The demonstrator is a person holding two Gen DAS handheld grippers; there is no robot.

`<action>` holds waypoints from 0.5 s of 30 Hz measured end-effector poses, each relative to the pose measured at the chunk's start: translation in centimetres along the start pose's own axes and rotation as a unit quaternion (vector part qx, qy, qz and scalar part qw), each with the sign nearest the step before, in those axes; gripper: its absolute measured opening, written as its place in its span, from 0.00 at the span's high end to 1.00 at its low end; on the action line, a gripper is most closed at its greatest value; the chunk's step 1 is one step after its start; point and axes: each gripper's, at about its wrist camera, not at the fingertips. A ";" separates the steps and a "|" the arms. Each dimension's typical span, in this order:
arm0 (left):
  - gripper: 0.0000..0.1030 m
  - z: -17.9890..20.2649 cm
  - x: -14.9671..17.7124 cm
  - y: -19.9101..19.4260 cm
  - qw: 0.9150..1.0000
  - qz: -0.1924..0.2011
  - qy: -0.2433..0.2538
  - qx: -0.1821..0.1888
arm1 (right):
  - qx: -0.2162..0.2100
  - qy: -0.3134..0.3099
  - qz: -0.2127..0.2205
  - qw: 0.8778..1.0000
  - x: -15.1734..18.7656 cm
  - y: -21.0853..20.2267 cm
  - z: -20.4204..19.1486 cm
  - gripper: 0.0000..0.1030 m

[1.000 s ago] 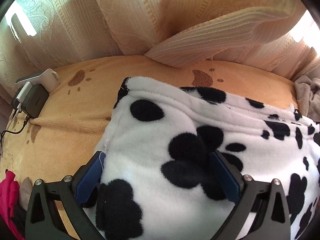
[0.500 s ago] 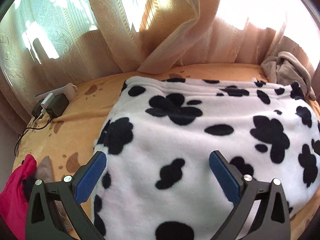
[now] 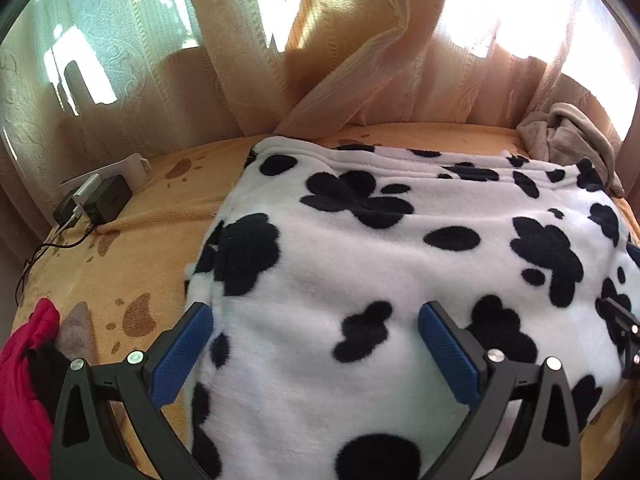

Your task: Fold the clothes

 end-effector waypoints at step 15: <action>0.00 -12.1 -2.0 3.5 0.954 -0.125 -0.199 0.188 | -0.001 0.002 -0.002 1.000 -0.1 0.1 0.1 0.00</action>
Point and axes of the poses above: each gripper's, at about its wrist camera, not at the fingertips, and y roughly the way its jaws point, z to its right, x to its underside, and after that the axes turned 6 degrees about -x, right-handed
